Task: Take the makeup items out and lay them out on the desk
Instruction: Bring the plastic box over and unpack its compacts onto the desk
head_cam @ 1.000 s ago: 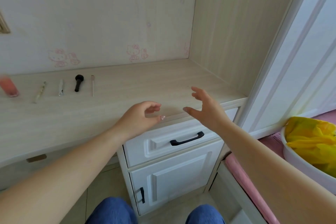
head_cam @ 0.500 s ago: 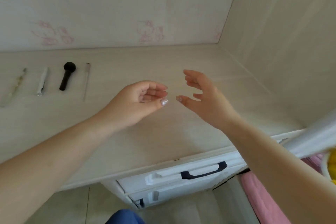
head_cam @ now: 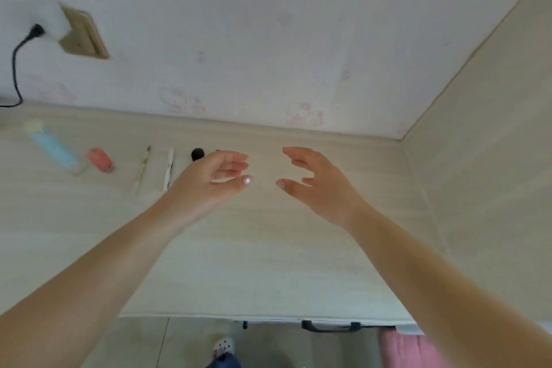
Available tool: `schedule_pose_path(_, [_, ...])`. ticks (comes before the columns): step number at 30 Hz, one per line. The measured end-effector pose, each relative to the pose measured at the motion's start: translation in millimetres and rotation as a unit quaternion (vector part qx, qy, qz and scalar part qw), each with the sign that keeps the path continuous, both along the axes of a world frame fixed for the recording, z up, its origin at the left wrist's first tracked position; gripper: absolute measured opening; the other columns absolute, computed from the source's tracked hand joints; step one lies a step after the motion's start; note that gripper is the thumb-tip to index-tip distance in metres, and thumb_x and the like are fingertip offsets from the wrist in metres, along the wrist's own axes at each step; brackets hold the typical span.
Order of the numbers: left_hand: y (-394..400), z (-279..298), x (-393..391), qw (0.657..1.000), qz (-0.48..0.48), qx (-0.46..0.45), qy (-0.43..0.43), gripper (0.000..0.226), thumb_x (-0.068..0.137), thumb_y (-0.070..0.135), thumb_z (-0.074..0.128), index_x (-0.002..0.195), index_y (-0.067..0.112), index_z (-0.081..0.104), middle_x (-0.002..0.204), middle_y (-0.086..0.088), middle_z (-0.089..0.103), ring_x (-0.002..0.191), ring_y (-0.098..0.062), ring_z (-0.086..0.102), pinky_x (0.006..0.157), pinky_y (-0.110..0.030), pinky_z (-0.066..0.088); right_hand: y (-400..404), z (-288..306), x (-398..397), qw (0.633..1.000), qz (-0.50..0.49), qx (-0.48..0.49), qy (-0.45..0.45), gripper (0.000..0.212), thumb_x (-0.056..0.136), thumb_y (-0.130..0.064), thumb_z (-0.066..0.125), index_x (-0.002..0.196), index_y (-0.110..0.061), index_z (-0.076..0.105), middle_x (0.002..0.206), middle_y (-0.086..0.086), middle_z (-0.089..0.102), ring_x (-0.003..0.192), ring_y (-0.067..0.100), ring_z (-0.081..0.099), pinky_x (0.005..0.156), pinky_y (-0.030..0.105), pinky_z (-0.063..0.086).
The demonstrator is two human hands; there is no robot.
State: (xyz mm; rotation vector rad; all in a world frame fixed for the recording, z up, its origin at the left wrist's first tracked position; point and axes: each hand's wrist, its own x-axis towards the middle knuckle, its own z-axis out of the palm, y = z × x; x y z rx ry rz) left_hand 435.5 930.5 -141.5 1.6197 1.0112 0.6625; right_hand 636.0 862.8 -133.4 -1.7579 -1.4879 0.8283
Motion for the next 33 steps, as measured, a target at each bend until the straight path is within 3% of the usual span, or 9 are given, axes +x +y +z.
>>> schedule_pose_path(2, [-7,9,-12,0.999,0.036,0.001,-0.003,0.027,0.082,0.018,0.069,0.102,0.033,0.060,0.108,0.010,0.066,0.104,-0.004,0.062,0.090,-0.022,0.045,0,8,-3,1.000,0.030,0.001,-0.001,0.050,0.080,-0.033,0.070,0.126,-0.035,0.050,0.134,-0.009,0.048,0.123,0.003,0.045,0.105,0.037,0.040])
schedule_pose_path(6, [-47,18,-24,0.994,0.112,0.000,0.002,0.027,0.081,0.023,0.070,0.103,0.035,0.062,0.105,0.017,0.068,0.096,0.011,0.061,0.075,-0.005,0.044,-9,19,-3,0.995,0.103,-0.003,0.008,0.047,0.081,-0.037,0.068,0.124,-0.041,0.049,0.133,-0.014,0.047,0.121,-0.004,0.044,0.103,0.028,0.041])
schedule_pose_path(13, [-177,27,-22,0.958,0.288,0.000,-0.013,0.026,0.080,0.023,0.070,0.103,0.033,0.063,0.104,0.014,0.068,0.094,0.008,0.063,0.082,-0.013,0.047,-57,22,-8,0.966,0.255,-0.004,0.035,0.046,0.081,-0.036,0.067,0.124,-0.039,0.050,0.132,-0.014,0.048,0.122,-0.002,0.043,0.101,0.022,0.037])
schedule_pose_path(19, [-306,20,-22,0.900,0.435,-0.025,-0.016,0.025,0.082,0.024,0.070,0.100,0.038,0.060,0.105,0.012,0.068,0.096,0.002,0.063,0.086,-0.020,0.048,-129,20,-32,0.916,0.396,-0.035,0.058,0.044,0.082,-0.037,0.067,0.121,-0.045,0.049,0.131,-0.019,0.047,0.123,-0.008,0.040,0.100,0.019,0.035])
schedule_pose_path(23, [-385,21,-34,0.857,0.514,-0.033,-0.022,0.026,0.079,0.030,0.072,0.102,0.036,0.063,0.102,0.018,0.069,0.092,0.006,0.064,0.073,-0.006,0.047,-175,24,-64,0.876,0.476,-0.052,0.054,0.048,0.083,-0.033,0.068,0.127,-0.039,0.049,0.131,-0.020,0.048,0.124,-0.008,0.040,0.102,0.020,0.035])
schedule_pose_path(27, [-461,25,-47,0.798,0.600,-0.040,-0.033,0.024,0.077,0.030,0.073,0.098,0.038,0.065,0.100,0.018,0.070,0.093,0.001,0.065,0.084,-0.021,0.048,-222,24,-103,0.831,0.551,-0.057,0.055,0.046,0.082,-0.027,0.068,0.122,-0.039,0.049,0.124,-0.025,0.047,0.116,-0.013,0.041,0.092,0.006,0.034])
schedule_pose_path(30, [-521,30,-54,0.759,0.650,-0.039,-0.029,0.025,0.077,0.032,0.072,0.100,0.039,0.063,0.100,0.018,0.070,0.092,0.002,0.065,0.078,-0.018,0.049,-263,23,-138,0.796,0.600,-0.057,0.052,0.045,0.082,-0.027,0.069,0.119,-0.040,0.048,0.129,-0.017,0.049,0.119,-0.008,0.043,0.100,0.021,0.038])
schedule_pose_path(33, [-583,37,-63,0.719,0.693,-0.035,-0.039,0.028,0.078,0.034,0.071,0.104,0.039,0.062,0.102,0.020,0.069,0.094,0.005,0.064,0.073,-0.013,0.048,-310,24,-173,0.753,0.655,-0.054,0.046,0.044,0.080,-0.032,0.070,0.118,-0.042,0.050,0.128,-0.019,0.051,0.117,-0.009,0.044,0.095,0.018,0.038])
